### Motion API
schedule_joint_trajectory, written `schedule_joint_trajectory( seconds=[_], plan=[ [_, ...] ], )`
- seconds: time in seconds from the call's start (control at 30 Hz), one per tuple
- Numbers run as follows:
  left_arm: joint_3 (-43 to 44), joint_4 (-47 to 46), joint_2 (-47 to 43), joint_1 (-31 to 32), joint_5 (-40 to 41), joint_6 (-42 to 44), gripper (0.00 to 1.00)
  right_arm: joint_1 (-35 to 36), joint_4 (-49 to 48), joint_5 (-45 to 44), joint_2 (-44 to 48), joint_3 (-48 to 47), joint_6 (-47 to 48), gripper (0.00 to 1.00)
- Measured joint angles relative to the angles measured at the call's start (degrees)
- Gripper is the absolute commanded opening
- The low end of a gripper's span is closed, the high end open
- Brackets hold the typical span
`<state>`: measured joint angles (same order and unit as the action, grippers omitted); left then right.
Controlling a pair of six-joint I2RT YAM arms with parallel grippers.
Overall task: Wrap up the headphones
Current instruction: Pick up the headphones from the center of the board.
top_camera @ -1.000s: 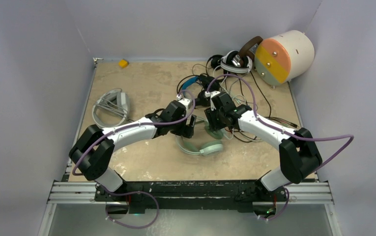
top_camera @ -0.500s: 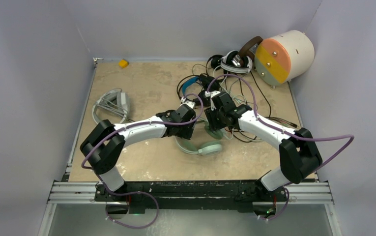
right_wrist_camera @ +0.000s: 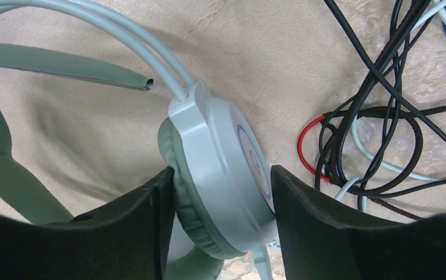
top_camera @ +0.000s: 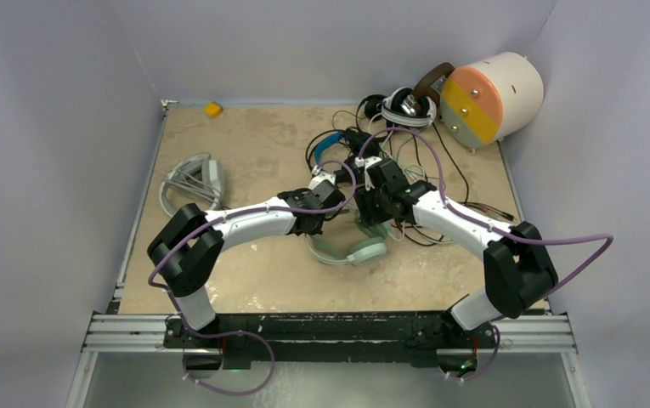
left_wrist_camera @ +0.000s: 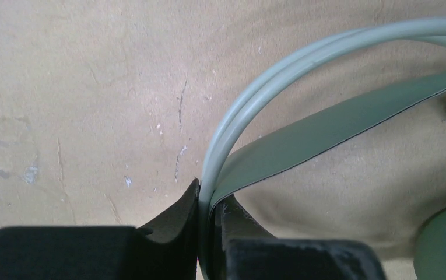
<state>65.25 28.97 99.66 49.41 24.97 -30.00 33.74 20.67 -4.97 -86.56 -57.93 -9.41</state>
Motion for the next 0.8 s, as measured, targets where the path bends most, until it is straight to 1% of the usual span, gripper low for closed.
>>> schedule_joint_trajectory(
  seconds=[0.1,0.27,0.37,0.53,0.63,0.8],
  plan=[
    [0.0,-0.07,0.0,0.15,1.29,-0.94,0.0,0.02,-0.07,0.17,0.76,0.24,-0.48,0.78],
    [-1.14,-0.17,-0.85,0.24,3.5,-2.56,0.0,0.13,-0.11,0.11,6.25,2.29,-1.9,0.87],
    [-3.85,-0.44,-4.0,0.24,3.91,-3.39,0.0,0.13,-0.59,-0.59,11.02,3.96,-2.86,0.89],
    [-6.99,0.55,-9.75,0.24,6.01,-5.11,0.0,0.09,-1.36,-4.33,17.46,4.98,-4.61,0.88],
    [-7.06,2.47,-12.52,0.24,7.08,-6.19,0.0,-0.63,-1.27,-6.27,18.47,4.85,-5.64,0.88],
    [-7.06,6.43,-19.65,0.22,8.07,-6.45,0.0,-4.26,0.33,-7.69,17.16,3.93,-7.82,0.86]
  ],
)
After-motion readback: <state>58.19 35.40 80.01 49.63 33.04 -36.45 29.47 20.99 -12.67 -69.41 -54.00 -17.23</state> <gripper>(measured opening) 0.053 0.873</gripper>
